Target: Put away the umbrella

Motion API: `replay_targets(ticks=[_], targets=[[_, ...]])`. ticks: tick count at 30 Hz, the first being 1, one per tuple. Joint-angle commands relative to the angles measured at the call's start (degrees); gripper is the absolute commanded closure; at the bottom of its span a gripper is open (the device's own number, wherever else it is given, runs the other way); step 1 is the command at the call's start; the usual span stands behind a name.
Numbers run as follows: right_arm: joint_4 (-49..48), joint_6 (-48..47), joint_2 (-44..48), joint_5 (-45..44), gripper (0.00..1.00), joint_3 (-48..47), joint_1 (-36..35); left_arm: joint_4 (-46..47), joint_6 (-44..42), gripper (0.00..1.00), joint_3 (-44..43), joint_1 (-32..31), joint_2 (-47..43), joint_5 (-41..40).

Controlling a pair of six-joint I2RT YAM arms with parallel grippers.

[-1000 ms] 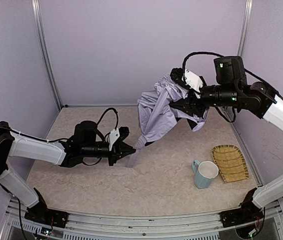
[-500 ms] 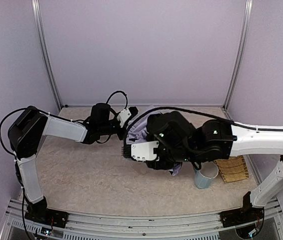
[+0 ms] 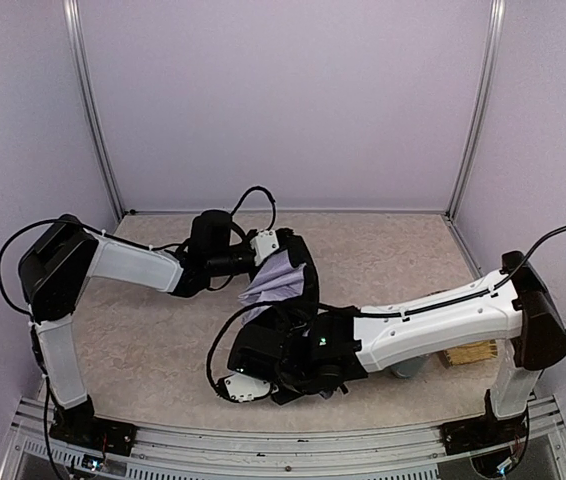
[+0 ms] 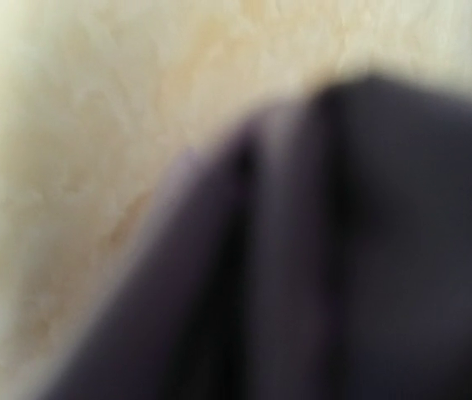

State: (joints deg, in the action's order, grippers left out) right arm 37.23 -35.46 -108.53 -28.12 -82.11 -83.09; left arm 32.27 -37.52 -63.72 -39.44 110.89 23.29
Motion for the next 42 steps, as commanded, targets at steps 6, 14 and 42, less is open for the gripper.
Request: replay_targets(ticks=[6,14,42], targets=[[1.61,3.87,-4.70,17.70,1.00,-2.07,0.64,2.39,-2.18,1.00,1.71,1.16,1.76,-4.60],[2.15,11.56,-8.27,33.05,1.00,0.40,5.92,-4.10,8.65,0.61,-2.25,2.17,5.11,-18.18],[8.20,11.59,-21.83,75.95,0.98,-4.38,24.95,2.04,18.52,0.45,52.09,-32.07,-57.70,-20.69]])
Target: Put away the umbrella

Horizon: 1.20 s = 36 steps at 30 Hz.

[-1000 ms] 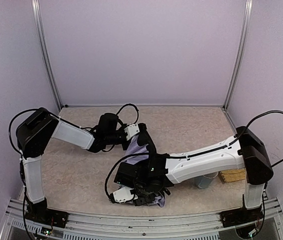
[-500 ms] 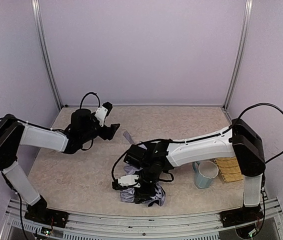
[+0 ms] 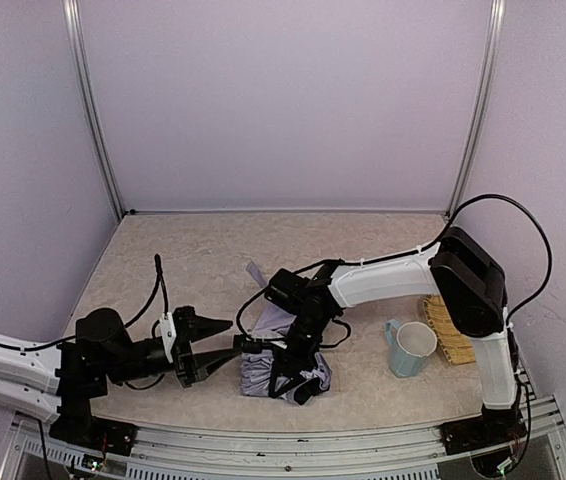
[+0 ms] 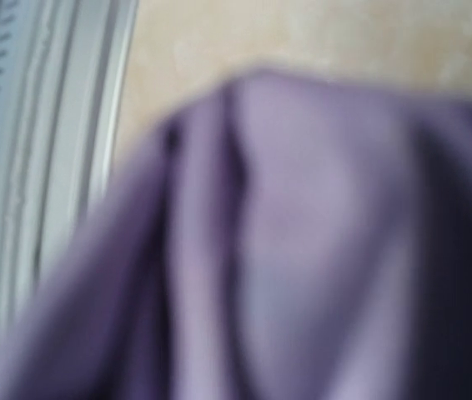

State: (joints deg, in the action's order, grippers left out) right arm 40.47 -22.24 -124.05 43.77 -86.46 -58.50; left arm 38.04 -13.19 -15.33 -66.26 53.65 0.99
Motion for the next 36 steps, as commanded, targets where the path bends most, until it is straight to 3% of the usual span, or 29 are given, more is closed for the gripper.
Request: replay_targets(ticks=[1,4,9,16,21,24,27,29,33,36], targets=[[5.37,-2.00,-7.12,4.17,0.98,-0.79,0.66,-3.65,-7.79,0.39,4.28,-5.83,1.23,0.45],[6.36,-3.48,-8.93,5.27,0.97,-2.17,1.19,-4.67,-14.08,0.27,2.64,-5.91,8.80,-1.69],[6.02,-3.66,-9.91,5.39,0.96,-2.62,1.90,-8.73,-17.13,0.15,-5.01,-4.73,22.57,-1.95],[5.86,-5.06,-10.02,7.52,0.90,-3.97,2.01,-11.10,-16.91,0.17,-10.04,-0.74,33.06,-2.86],[4.44,-5.80,-7.67,9.17,0.75,-4.60,1.99,-14.15,-16.41,0.20,-12.09,1.32,36.60,-2.29],[3.23,-5.67,-5.50,10.05,0.62,-4.32,2.10,-19.66,-14.90,0.24,-16.91,2.06,40.68,-0.63],[2.08,-5.18,-2.81,11.03,0.42,-3.12,2.15,-25.65,-12.64,0.38,-22.03,3.53,44.42,2.68],[0.42,-4.32,-0.31,11.05,0.37,-1.25,2.24,-29.26,-11.87,0.48,-24.36,4.22,46.40,5.11],[-2.68,-2.76,4.39,11.83,0.32,2.71,2.71,-32.08,-11.55,0.58,-26.41,4.47,48.66,7.79],[-4.24,-1.18,6.53,10.87,0.16,4.90,3.12,-33.48,-11.50,0.74,-27.55,4.94,49.54,9.07]])
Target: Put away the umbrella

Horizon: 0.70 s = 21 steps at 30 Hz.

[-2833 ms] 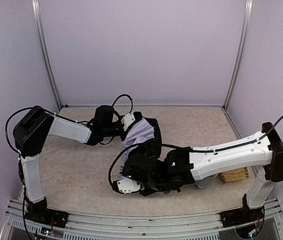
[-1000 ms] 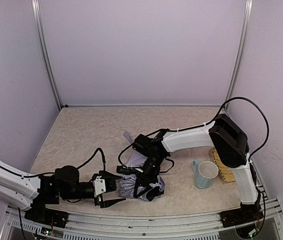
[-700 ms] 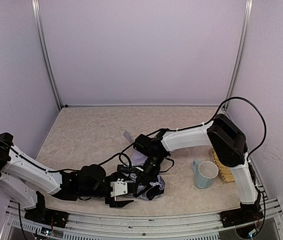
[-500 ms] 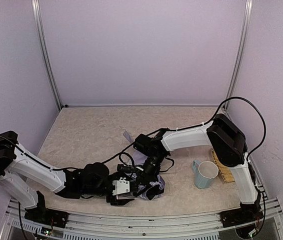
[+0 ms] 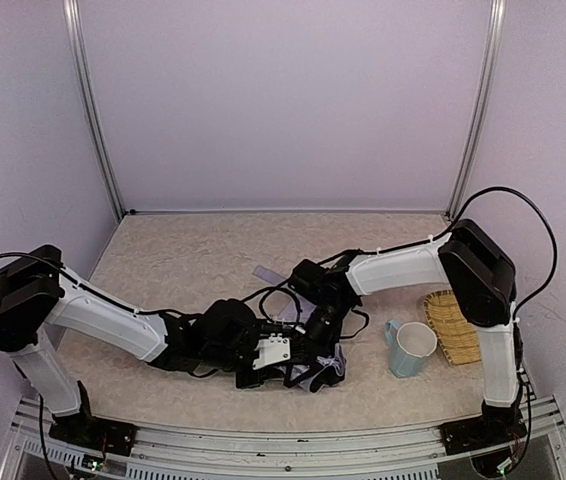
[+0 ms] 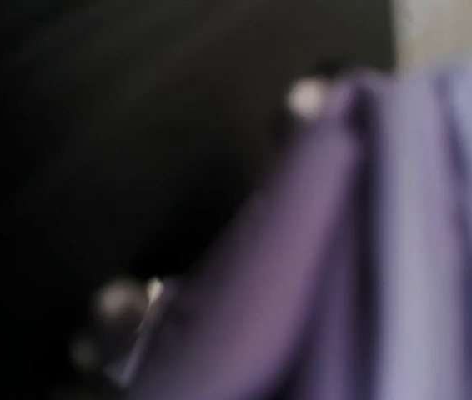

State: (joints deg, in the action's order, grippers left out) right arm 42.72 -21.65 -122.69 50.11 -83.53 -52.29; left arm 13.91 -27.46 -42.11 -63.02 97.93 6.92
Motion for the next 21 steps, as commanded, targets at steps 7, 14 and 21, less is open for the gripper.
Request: replay_targets(ticks=[7,14,21], targets=[[-10.13,2.36,12.71,-3.71,0.00,7.16,-0.80,-12.41,2.91,0.87,-1.90,2.49,4.67,8.17],[-12.00,4.70,20.95,-10.17,0.00,10.84,2.48,-14.52,3.01,0.91,-3.23,2.88,5.35,10.49],[-8.04,5.43,29.69,-18.22,0.00,10.99,2.63,-18.66,4.76,0.92,-6.24,6.65,6.71,18.83]])
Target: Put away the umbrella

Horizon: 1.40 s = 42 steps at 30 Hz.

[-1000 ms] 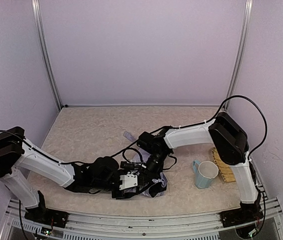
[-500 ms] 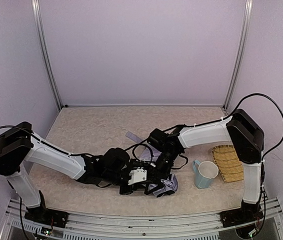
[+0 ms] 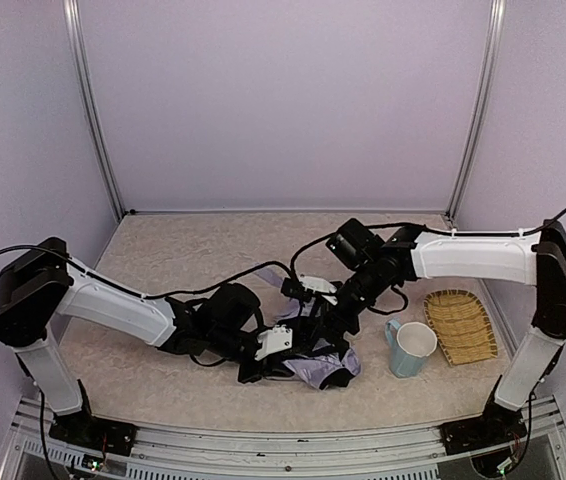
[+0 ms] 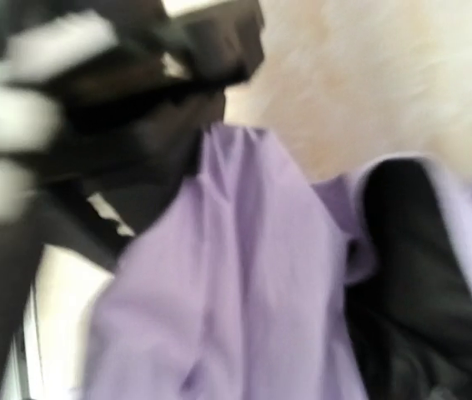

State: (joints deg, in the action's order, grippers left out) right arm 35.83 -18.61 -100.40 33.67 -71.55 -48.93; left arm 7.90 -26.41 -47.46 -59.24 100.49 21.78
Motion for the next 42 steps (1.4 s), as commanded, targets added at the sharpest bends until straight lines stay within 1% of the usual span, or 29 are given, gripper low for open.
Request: replay_targets(ticks=[1,6,10,12,14,16,17,18,19,20,21,22,23,25,27,30,32,34,35,38,40,42], targets=[[-1.16,3.02,9.09,-3.15,0.00,-0.59,-0.79,-13.77,4.19,0.92,-1.78,3.91,4.78,5.78],[-6.63,6.80,17.12,-9.85,0.01,4.72,-2.48,-20.06,5.52,0.92,-6.42,7.22,7.99,12.17],[-13.74,7.17,20.76,-15.17,0.05,13.62,-6.76,-22.74,6.21,0.91,-8.69,9.21,10.39,16.11],[-16.93,7.57,21.36,-15.18,0.07,17.33,-8.27,-23.00,6.81,0.91,-9.16,10.16,11.12,17.78],[-19.42,8.53,21.34,-15.38,0.11,20.04,-8.71,-23.26,6.98,0.91,-9.51,10.54,11.62,18.30],[-21.30,9.34,20.98,-16.36,0.18,22.13,-8.75,-23.81,6.68,0.92,-9.79,10.55,11.95,18.16],[-21.77,9.63,20.69,-16.96,0.23,22.68,-8.82,-24.02,6.53,0.92,-9.84,10.60,12.07,18.14],[-22.07,9.96,20.34,-17.42,0.30,22.79,-8.87,-24.15,6.56,0.91,-9.98,10.63,12.22,18.12],[-22.24,10.24,20.11,-17.36,0.43,22.66,-8.85,-24.23,6.60,0.92,-10.12,10.64,12.39,18.12],[-22.50,10.51,20.24,-17.06,0.59,22.38,-8.84,-24.33,6.67,0.91,-10.17,10.64,12.55,18.00],[-23.60,11.00,20.97,-16.97,0.75,22.18,-8.87,-24.42,6.71,0.92,-10.36,10.64,12.73,17.91],[-24.91,11.22,21.93,-17.05,0.94,22.32,-8.83,-24.57,6.68,0.91,-10.52,10.64,12.98,17.93],[-26.75,11.72,23.24,-17.66,1.00,22.86,-8.80,-24.77,6.64,0.91,-10.70,10.64,13.25,17.99],[-30.56,12.25,25.41,-19.98,1.00,24.12,-8.53,-25.39,6.23,0.91,-11.04,10.64,13.64,18.56],[-33.24,12.89,26.15,-22.42,1.00,24.17,-6.74,-26.21,5.14,0.91,-11.37,10.49,13.77,19.85],[-36.96,16.08,23.87,-26.17,1.00,23.08,-2.40,-27.07,3.93,0.91,-11.63,10.23,13.75,20.68],[-40.47,18.13,20.01,-26.52,1.00,22.59,0.41,-28.12,3.40,0.92,-12.04,9.99,14.06,20.76],[-42.71,20.23,14.02,-26.36,1.00,20.83,2.34,-28.74,2.94,0.91,-12.46,9.79,14.49,20.63],[-42.37,21.37,9.71,-25.95,1.00,19.30,3.06,-28.95,2.78,0.92,-12.63,9.61,14.60,20.67],[-39.70,23.63,1.32,-26.01,1.00,14.99,3.43,-29.11,2.37,0.91,-12.45,9.26,14.20,20.37],[-38.62,25.26,-3.08,-25.19,1.00,13.63,3.42,-29.01,2.42,0.88,-12.31,9.24,13.92,19.84],[-36.96,26.50,-6.50,-24.60,1.00,12.85,3.41,-28.31,3.52,0.84,-12.07,9.19,13.26,17.28]])
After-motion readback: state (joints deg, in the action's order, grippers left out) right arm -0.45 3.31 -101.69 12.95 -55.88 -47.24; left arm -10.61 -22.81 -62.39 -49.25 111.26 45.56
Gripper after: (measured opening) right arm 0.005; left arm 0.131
